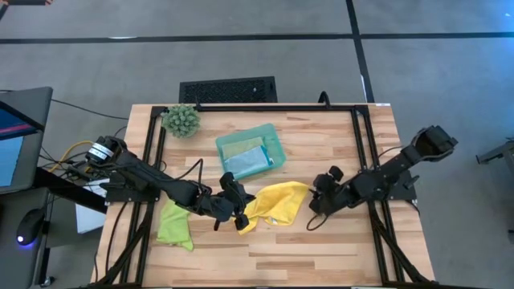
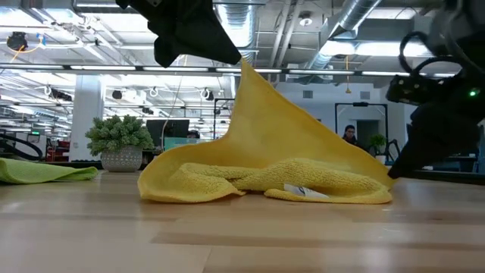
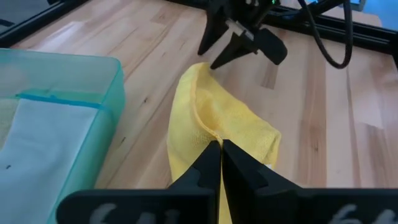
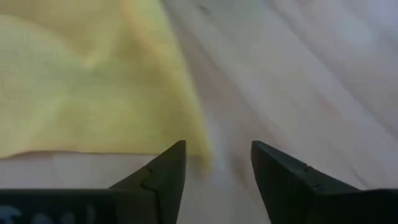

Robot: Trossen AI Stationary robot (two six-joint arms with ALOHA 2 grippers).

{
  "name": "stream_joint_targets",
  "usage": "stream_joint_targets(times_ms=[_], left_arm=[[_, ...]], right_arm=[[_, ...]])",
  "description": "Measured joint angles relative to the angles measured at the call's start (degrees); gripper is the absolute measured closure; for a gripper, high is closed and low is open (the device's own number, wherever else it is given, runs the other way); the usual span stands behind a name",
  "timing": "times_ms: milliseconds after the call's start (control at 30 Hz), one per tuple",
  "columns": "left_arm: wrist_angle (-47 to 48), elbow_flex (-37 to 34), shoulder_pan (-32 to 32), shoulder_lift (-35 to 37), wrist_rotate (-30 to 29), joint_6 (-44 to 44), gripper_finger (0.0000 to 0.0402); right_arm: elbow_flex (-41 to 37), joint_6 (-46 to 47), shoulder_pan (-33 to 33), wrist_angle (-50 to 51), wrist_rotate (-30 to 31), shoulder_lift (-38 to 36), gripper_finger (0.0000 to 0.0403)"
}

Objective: Fold microfiber towels
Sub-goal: Fold the yellow towel

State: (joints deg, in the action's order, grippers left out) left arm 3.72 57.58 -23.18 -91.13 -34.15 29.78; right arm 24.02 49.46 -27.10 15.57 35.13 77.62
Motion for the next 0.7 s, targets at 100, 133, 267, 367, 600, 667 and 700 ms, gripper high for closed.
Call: stream_joint_targets(times_ms=[100, 133, 267, 367, 600, 667, 700], left_arm=[[0.0, 0.0, 0.0, 0.0, 0.0, 0.0, 0.0401], [0.0, 0.0, 0.0, 0.0, 0.0, 0.0, 0.0401], [0.0, 0.0, 0.0, 0.0, 0.0, 0.0, 0.0401], [-0.5, 0.0, -0.2, 0.0, 0.0, -0.5, 0.0401], [0.6, 2.6, -3.7, 3.6, -1.2, -3.8, 0.0401], [1.1, 4.6, -5.8, 4.9, -1.0, -5.0, 0.0401], [2.0, 5.8, -7.1, 5.3, -0.9, -5.5, 0.0401]], right_arm=[[-1.7, -4.7, 2.3, -7.4, -3.6, 1.4, 0.0226], [-1.9, -5.7, 3.0, -8.2, -3.8, 2.1, 0.0239], [-1.8, -7.3, 4.3, -8.8, -2.9, 3.4, 0.0312], [-1.8, -7.5, 4.3, -8.5, -2.3, 3.0, 0.0379], [3.5, -7.8, -2.2, -3.5, -2.1, -2.5, 0.0382], [6.9, -9.4, -6.5, -1.9, -2.4, -4.3, 0.0392], [8.8, -11.0, -9.0, -1.9, -2.8, -5.1, 0.0395]])
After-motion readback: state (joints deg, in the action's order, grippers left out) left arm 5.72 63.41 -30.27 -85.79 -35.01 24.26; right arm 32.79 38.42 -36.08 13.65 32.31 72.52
